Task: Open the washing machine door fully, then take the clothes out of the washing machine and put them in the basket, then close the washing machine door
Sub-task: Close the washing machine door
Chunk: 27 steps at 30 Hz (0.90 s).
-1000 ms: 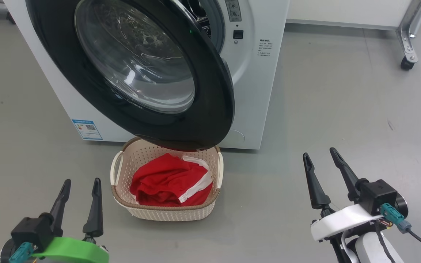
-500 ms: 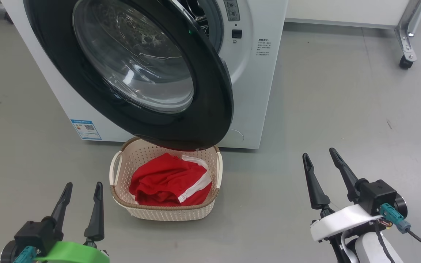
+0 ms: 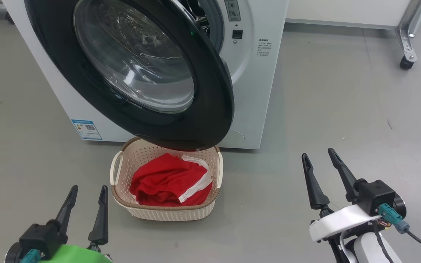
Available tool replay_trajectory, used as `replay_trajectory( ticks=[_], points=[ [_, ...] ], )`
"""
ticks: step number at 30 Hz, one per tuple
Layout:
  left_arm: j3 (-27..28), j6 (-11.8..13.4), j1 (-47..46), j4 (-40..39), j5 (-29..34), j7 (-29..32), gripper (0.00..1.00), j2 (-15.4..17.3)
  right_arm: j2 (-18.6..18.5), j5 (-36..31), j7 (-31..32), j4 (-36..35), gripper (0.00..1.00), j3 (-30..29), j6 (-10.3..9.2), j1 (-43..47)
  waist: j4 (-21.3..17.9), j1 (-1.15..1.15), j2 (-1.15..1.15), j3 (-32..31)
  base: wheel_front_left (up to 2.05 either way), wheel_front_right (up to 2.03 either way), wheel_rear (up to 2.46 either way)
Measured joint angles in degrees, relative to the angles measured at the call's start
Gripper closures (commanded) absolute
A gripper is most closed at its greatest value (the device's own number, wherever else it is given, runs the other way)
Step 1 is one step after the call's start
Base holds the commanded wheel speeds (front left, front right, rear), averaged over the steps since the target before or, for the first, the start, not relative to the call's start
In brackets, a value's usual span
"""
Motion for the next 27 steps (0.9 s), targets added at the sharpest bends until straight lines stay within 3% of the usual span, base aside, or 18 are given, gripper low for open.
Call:
replay_trajectory(
  ticks=[1, 12, 19, 27],
  points=[
    [0.0, -0.21, 0.19, 0.01, 0.01, 0.0, 0.0, -0.08, 0.0, 0.15, 0.0, 0.0, 1.0, 0.16, 0.02, 0.0, 0.04, 0.0, 0.0, 0.02, 0.0, 0.0, 0.0],
    [-0.76, -0.93, 0.24, -0.3, 1.29, 0.0, 0.0, -0.96, -0.25, -0.45, 0.0, -1.96, 1.0, 3.09, 1.56, -1.18, 1.52, 0.0, 0.0, 1.89, 0.0, 0.0, 0.0],
    [-1.65, -1.49, 0.01, -1.22, 1.75, 0.0, 0.0, -1.41, -3.9, -3.79, 0.01, -1.71, 1.0, 9.42, 2.99, -4.85, 3.3, 0.0, 0.0, 3.95, 0.0, 0.0, 0.0],
    [-2.76, -2.01, -2.24, -1.64, 2.93, 0.0, 0.0, -3.03, -7.66, -7.35, 1.64, -2.0, 1.0, 14.37, 3.05, -12.23, 5.98, 0.0, 0.0, 7.34, 0.0, 0.0, 0.0]
  ],
)
